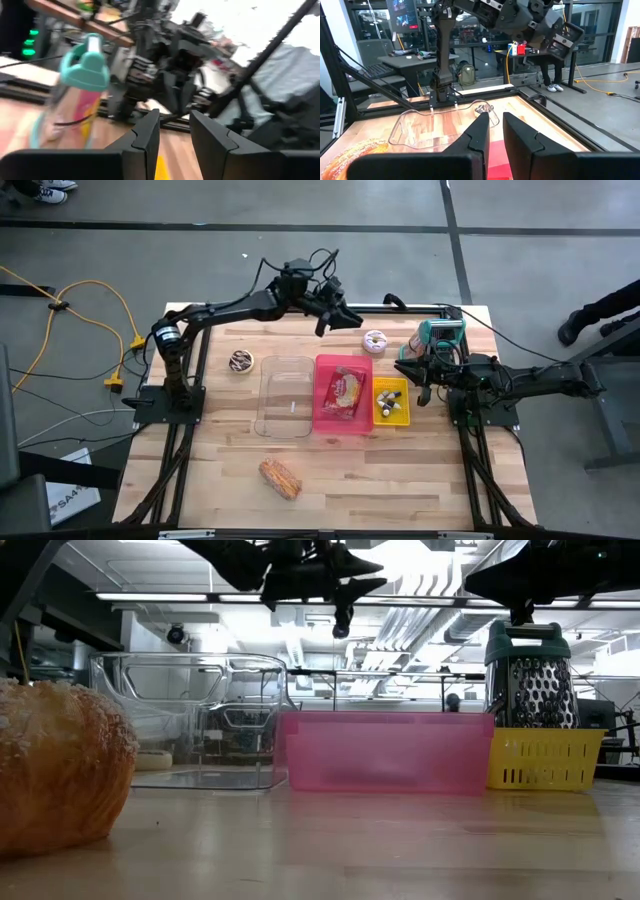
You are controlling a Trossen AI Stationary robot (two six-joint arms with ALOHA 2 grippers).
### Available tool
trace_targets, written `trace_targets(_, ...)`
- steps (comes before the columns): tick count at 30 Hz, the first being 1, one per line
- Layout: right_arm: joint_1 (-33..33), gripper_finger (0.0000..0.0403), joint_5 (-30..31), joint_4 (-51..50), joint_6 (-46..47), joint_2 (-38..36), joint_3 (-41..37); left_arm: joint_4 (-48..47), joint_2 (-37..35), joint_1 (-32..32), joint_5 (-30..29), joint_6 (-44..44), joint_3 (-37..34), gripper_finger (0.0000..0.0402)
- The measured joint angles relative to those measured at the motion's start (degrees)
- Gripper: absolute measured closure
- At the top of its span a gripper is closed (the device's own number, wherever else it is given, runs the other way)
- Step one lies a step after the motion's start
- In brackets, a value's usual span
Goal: Pick & Place Food Item
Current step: Put the black donut into the transparent bin
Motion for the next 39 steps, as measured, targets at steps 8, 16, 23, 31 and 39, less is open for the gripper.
trace_targets(8, 0.0, 0.0359, 0.0, -0.2, 0.0, 0.0, 0.0, -14.9, -6.0, -2.2, -19.8, 12.2, 0.0, 0.0298)
trace_targets(16, 0.0, 0.0359, 0.0, -0.2, 0.0, 0.0, 0.0, -30.2, -10.9, -4.9, -30.5, 12.1, 0.0, 0.0298)
trace_targets(23, 0.0, 0.0359, 0.0, -0.2, 0.0, 0.0, 0.0, -43.4, -14.8, -5.0, -35.2, 13.7, 0.0, 0.0298)
trace_targets(31, 0.0, 0.0359, 0.0, -0.2, 0.0, 0.0, 0.0, -58.6, -18.0, -4.6, -36.4, 14.1, 0.0, 0.0298)
trace_targets(39, 0.0, 0.0359, 0.0, -0.2, 0.0, 0.0, 0.0, -66.8, -20.7, -3.6, -37.2, 15.9, 0.0, 0.0298)
